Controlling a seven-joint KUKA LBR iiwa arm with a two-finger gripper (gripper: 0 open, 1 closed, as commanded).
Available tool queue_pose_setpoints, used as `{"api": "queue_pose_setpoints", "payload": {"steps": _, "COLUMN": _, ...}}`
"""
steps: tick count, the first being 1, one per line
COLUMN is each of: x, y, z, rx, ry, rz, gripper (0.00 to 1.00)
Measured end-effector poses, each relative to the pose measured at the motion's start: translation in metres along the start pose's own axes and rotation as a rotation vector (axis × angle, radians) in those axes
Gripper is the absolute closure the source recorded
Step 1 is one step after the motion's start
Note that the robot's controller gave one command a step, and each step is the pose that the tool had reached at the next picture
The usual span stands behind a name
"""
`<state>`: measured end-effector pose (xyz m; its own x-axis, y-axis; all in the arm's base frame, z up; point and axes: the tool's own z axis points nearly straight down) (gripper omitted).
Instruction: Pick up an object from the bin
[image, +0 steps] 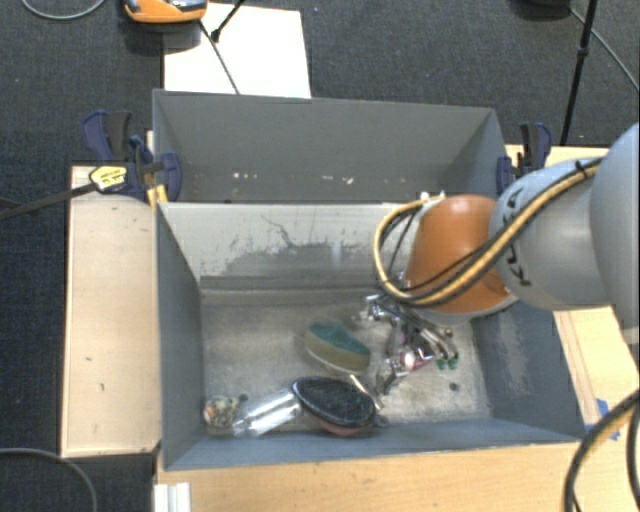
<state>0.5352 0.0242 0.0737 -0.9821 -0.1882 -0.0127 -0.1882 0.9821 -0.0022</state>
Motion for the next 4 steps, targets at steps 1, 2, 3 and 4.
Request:
{"api": "queue_pose_setpoints", "payload": {"steps": 1, "x": -0.022, "y": 0.076, "z": -0.012, "rx": -0.006, "ry": 0.006, "rz": -0.065, "gripper": 0.00}}
{"api": "queue_pose_setpoints", "payload": {"steps": 2, "x": -0.055, "y": 0.130, "z": 0.001, "rx": -0.005, "ry": 0.006, "rz": -0.241, "gripper": 0.00}}
{"api": "queue_pose_setpoints", "payload": {"steps": 3, "x": -0.068, "y": 0.146, "z": 0.002, "rx": -0.003, "ry": 0.003, "rz": -0.270, "gripper": 0.00}}
{"api": "queue_pose_setpoints", "payload": {"steps": 4, "x": -0.089, "y": 0.191, "z": -0.003, "rx": 0.000, "ry": 0.004, "rz": -0.421, "gripper": 0.00}}
